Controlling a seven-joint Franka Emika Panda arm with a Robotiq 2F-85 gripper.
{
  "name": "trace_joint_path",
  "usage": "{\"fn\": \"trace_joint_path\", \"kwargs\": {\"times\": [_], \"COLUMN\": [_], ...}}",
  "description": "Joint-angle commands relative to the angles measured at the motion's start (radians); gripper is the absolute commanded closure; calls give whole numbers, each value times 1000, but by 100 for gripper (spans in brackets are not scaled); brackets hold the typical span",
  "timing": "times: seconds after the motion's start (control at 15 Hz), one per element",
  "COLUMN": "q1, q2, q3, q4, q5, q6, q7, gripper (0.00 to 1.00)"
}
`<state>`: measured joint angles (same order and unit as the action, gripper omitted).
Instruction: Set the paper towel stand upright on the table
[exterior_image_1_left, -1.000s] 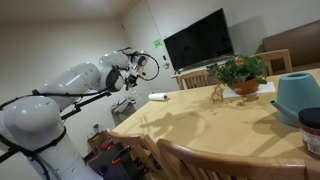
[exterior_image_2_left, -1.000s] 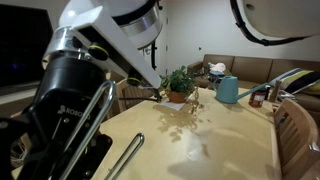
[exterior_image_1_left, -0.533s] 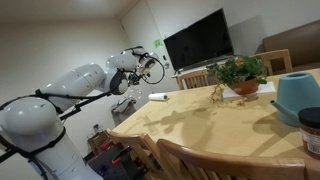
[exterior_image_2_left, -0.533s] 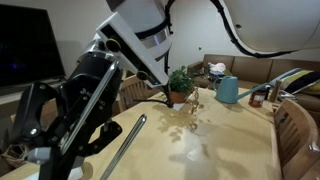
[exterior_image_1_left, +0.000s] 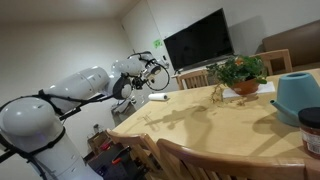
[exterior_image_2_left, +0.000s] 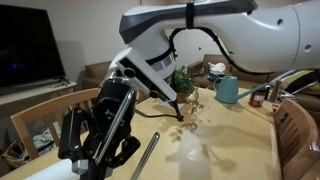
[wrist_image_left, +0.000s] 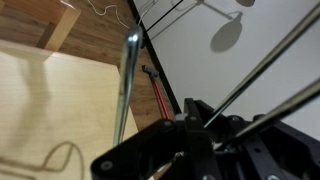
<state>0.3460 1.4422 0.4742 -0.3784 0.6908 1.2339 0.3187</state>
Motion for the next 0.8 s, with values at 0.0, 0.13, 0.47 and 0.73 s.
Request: {"fn": "trace_joint_path", "kwargs": {"times": [0.0,0.13,0.47,0.73], "q1": [5,3,1,8], "q2": [4,-8,-13,4], "q3": [-11,-11,-11,-32], "q4": [9,-12,-21,20], "q5": [11,10,9,2], "q6": [-5,3,6,42], "q7": [1,-6,-8,58], "gripper": [94,94,94,99]}}
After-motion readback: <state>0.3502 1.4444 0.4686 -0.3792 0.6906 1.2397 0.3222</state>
